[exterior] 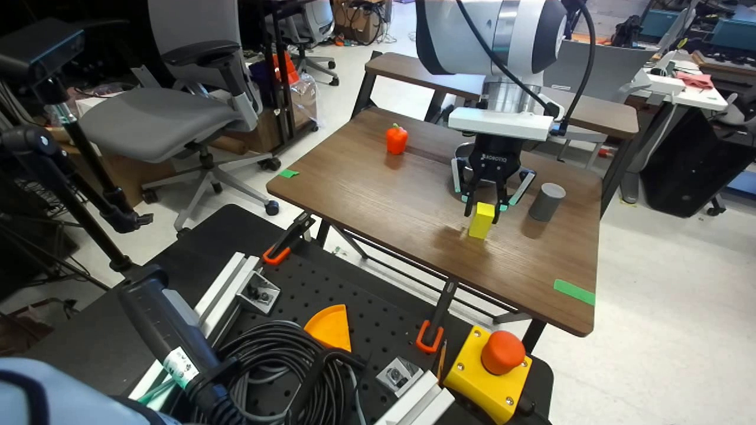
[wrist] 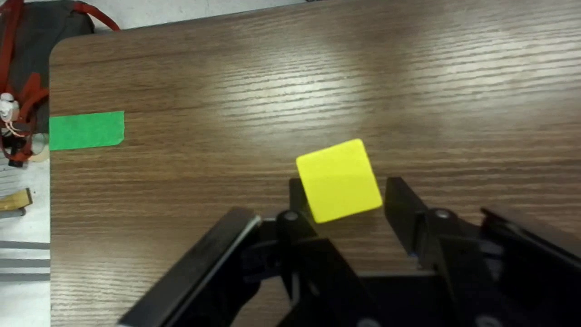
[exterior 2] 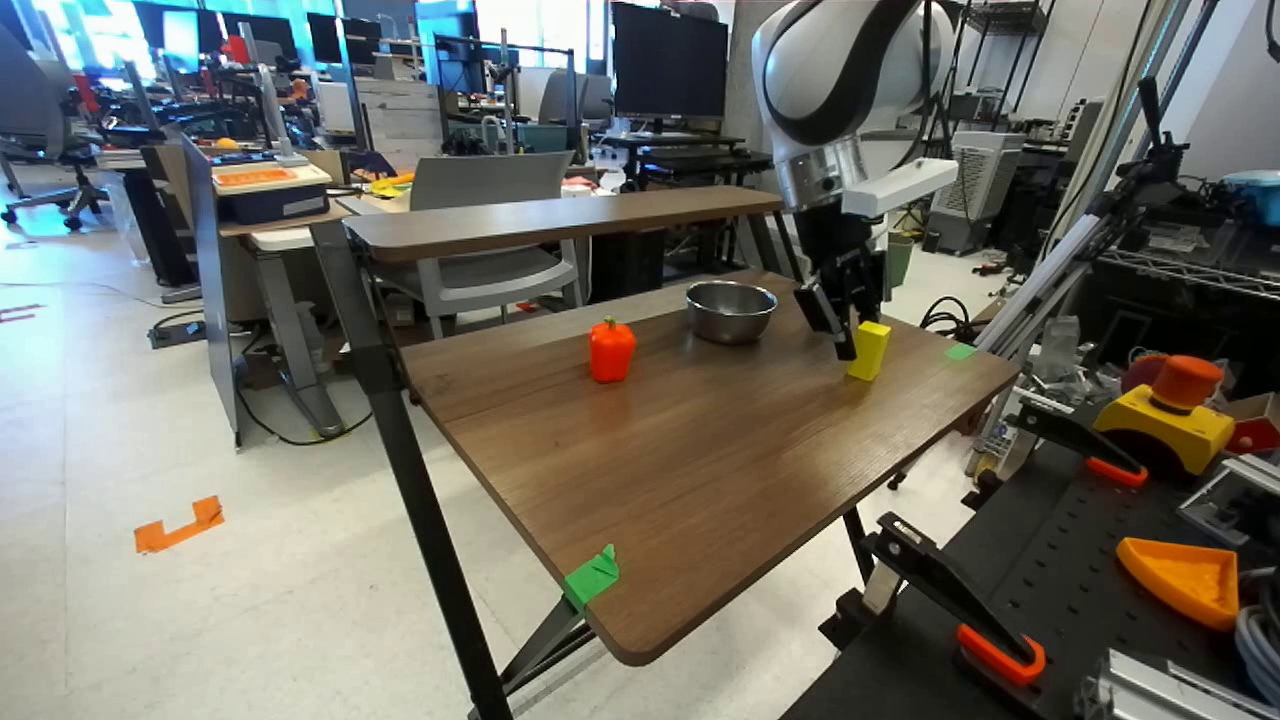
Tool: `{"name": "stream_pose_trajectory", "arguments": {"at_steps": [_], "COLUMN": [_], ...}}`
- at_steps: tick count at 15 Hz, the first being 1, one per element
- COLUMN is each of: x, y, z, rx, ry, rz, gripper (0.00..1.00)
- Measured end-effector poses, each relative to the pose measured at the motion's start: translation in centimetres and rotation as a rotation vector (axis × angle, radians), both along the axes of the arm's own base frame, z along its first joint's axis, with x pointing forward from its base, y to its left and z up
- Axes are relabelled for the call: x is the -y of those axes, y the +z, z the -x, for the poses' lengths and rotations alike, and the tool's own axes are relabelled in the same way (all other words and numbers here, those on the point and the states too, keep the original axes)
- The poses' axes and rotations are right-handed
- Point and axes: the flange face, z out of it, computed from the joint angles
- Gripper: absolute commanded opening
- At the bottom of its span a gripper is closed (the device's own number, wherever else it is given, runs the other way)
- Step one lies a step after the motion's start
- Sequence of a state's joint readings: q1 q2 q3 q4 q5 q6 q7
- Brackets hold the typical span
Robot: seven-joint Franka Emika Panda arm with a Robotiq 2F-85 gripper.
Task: Pick up the yellow object from the table and pot it in the put
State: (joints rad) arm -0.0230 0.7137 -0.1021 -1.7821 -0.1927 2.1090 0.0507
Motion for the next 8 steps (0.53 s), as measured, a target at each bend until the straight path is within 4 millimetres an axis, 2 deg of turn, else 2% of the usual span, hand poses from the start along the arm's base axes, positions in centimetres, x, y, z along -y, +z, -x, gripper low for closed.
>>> {"name": "stream_pose_trajectory", "arguments": {"at_steps": [1, 2, 8], "x": [0.2, 0.5, 2.0], "y": [0.5, 1.0, 5.9], "z": [-0.4, -0.8, -3.4], "rx": [0.009, 0.022, 0.096], "ry": [-0.006, -0.015, -0.088], "rz": [0.0, -0.002, -0.066], "gripper": [0.12, 0.09, 0.09]}}
